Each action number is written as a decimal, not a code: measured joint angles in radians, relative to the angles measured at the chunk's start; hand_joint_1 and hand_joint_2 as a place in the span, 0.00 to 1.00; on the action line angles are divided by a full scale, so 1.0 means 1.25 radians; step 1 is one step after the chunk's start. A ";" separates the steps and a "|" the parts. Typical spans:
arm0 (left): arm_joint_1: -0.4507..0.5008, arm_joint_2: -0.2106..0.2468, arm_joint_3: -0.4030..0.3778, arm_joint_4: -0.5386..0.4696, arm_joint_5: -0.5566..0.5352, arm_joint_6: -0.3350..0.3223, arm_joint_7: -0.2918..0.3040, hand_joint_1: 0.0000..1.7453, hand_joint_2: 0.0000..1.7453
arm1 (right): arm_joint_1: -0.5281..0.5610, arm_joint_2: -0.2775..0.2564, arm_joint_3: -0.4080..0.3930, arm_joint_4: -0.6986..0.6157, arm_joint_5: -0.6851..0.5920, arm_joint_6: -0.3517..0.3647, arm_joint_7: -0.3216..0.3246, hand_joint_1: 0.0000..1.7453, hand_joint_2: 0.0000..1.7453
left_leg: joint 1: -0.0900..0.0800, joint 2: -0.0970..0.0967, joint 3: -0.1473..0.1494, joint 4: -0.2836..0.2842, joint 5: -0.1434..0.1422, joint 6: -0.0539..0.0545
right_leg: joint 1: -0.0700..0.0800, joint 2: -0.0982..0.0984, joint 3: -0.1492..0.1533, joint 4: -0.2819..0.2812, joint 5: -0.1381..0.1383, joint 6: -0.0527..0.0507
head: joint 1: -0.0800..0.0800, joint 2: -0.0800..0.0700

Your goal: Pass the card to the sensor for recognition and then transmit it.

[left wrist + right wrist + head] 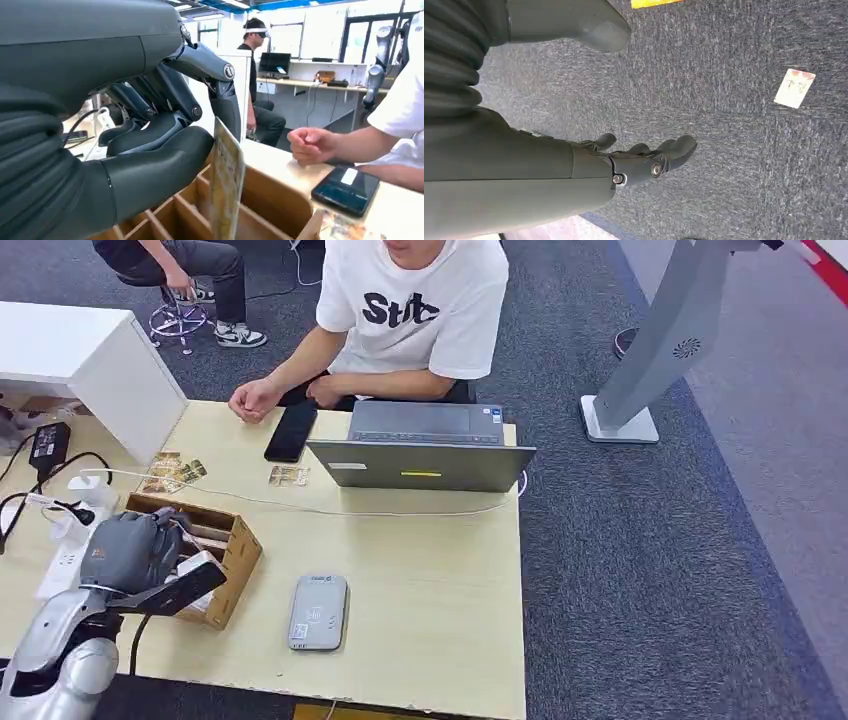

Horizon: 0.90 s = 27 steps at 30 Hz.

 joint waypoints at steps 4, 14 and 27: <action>-0.025 0.001 0.009 -0.002 0.028 -0.010 0.000 1.00 1.00 | 0.000 0.000 0.004 0.000 -0.001 0.000 0.003 0.00 1.00 | 0.000 0.000 0.000 0.000 0.000 0.000 | 0.000 0.000 0.000 0.000 0.000 0.000 | 0.000 0.000; -0.093 0.013 0.040 -0.001 0.048 -0.023 0.020 1.00 1.00 | -0.001 -0.003 0.018 0.001 -0.001 0.000 0.002 0.00 1.00 | 0.000 0.000 0.000 0.000 0.000 0.000 | 0.000 0.000 0.000 0.000 0.000 0.000 | 0.000 0.000; -0.241 0.016 0.074 0.135 -0.104 0.045 0.089 1.00 1.00 | -0.003 -0.007 0.039 0.002 -0.006 0.000 0.014 0.00 1.00 | 0.000 0.000 0.000 0.000 0.000 0.000 | 0.000 0.000 0.000 0.000 0.000 0.000 | 0.000 0.000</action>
